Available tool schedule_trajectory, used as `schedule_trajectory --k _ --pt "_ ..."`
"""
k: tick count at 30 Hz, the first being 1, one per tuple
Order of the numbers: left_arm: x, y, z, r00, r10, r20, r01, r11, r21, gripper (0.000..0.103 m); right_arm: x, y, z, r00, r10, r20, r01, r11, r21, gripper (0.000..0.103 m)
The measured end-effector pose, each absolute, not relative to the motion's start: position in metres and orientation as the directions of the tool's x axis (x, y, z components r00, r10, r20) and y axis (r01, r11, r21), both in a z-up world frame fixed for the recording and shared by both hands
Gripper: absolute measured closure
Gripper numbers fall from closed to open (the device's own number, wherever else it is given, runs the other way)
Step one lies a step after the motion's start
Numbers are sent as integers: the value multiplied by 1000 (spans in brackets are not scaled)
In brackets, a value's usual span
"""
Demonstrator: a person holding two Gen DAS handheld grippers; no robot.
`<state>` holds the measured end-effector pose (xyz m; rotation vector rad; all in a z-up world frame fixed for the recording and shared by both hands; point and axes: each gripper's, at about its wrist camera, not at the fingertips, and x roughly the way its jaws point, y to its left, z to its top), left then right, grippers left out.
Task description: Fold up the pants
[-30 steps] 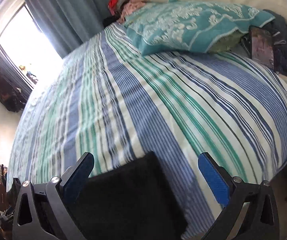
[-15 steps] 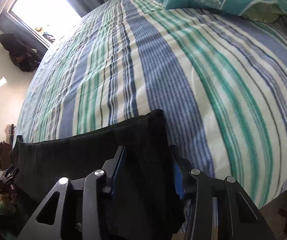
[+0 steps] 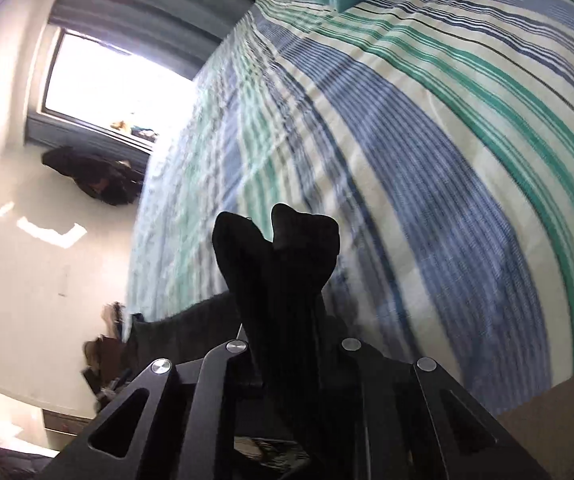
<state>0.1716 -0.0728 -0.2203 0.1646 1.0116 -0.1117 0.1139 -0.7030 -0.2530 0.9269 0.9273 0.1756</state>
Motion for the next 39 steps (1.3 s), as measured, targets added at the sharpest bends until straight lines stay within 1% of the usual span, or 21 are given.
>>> schedule_trajectory --k 5,12,14,16,21,24,25,26,27,28,29,30,33,34,35,36,38,39 --pt "173 -60 -212 539 -41 -841 144 989 44 1 95 -654 -238 678 598 -428 160 448 880 88" --pt "172 -11 -194 598 -55 -800 57 998 -26 1 117 -528 -226 682 707 -189 36 226 974 88" --pt "171 2 -194 609 -44 -792 36 999 -27 1 135 -481 -226 662 736 -137 14 171 985 88" --pt "170 17 -194 618 -35 -785 15 999 -32 1 155 -436 -229 637 762 -118 -1 154 988 88" --pt "172 47 -199 605 -46 -795 -34 996 -84 1 201 -320 -253 586 799 -137 33 145 989 88" --pt "171 64 -204 589 -62 -806 -59 991 -119 1 222 -256 -267 546 799 -251 62 260 964 87" --pt "171 67 -206 585 -67 -809 -65 990 -129 1 227 -239 -273 535 796 -283 78 287 955 84" --pt "171 71 -207 580 -72 -811 -71 988 -139 1 231 -224 -279 520 792 -320 99 316 944 76" --pt "170 74 -208 577 -79 -813 -77 986 -150 1 235 -209 -283 498 790 -357 112 350 930 59" --pt "170 77 -208 575 -91 -813 -80 983 -166 1 240 -196 -285 474 794 -381 110 375 920 48" --pt "169 80 -208 575 -107 -812 -82 979 -187 1 242 -186 -282 455 803 -386 88 391 916 33" --pt "169 82 -207 576 -122 -809 -85 974 -208 1 242 -180 -276 448 811 -377 55 396 917 29" --pt "167 82 -201 583 -188 -790 -71 957 -281 2 230 -193 -248 500 788 -359 -35 432 901 25" --pt "167 78 -198 582 -219 -783 -52 951 -305 2 221 -205 -238 536 762 -363 -61 464 884 23" --pt "166 71 -193 581 -259 -771 -20 943 -332 2 214 -218 -230 571 728 -381 -75 508 858 17" --pt "166 62 -188 579 -296 -760 16 936 -351 3 205 -233 -223 607 679 -412 -74 565 822 16" --pt "164 36 -180 564 -353 -747 101 927 -361 11 184 -264 -214 665 579 -471 -56 668 742 16" --pt "163 20 -178 547 -367 -752 145 926 -347 17 173 -277 -214 687 531 -497 -36 707 707 16"
